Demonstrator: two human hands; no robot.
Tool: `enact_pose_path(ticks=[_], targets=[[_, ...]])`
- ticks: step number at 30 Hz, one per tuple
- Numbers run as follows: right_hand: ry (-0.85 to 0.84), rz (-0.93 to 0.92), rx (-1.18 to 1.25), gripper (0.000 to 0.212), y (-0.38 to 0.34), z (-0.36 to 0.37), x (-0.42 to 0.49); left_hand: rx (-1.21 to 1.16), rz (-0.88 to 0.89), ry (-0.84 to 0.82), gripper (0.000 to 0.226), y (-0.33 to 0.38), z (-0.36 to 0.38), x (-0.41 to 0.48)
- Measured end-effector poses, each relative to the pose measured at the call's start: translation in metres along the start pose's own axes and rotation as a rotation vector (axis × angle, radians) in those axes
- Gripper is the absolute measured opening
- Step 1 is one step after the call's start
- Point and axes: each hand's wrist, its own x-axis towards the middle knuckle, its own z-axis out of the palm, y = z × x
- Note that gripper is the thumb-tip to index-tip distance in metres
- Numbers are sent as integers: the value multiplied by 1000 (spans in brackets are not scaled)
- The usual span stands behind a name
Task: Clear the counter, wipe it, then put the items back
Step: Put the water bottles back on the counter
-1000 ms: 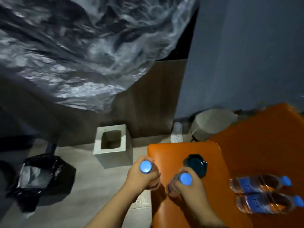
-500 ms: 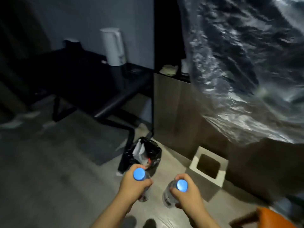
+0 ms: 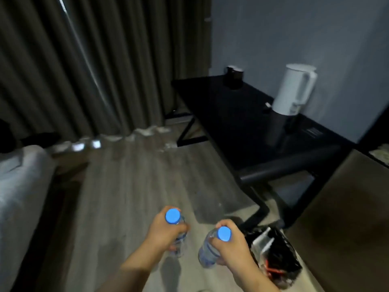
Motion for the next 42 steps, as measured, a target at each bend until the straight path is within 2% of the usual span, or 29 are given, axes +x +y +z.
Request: enact_pose_path(ticks=[6,9,13,17,26,30,42], targets=[[-80,-71,-79,20,-55,28,95,-59,31,73,35,44,-13,82],[-118,-121,-100,21,-91,38,139,-66,54,137,30,73,-18,124],[-160,-183,-106,24,-138,60,193,-92,72,188,40,111,-35,172],[-188,-173,-99,26,-179,90,249,-122,89,225,32,141,-58,229],[-128,-146,-13,22,-273,180,375,-56,176,137,31,229,-124,389],[-36,-171,17,23,-311,209,428,29,233,113,32,271,-147,449],[75,-232,6,25,-406,214,588,147,285,47,30,363,-129,632]])
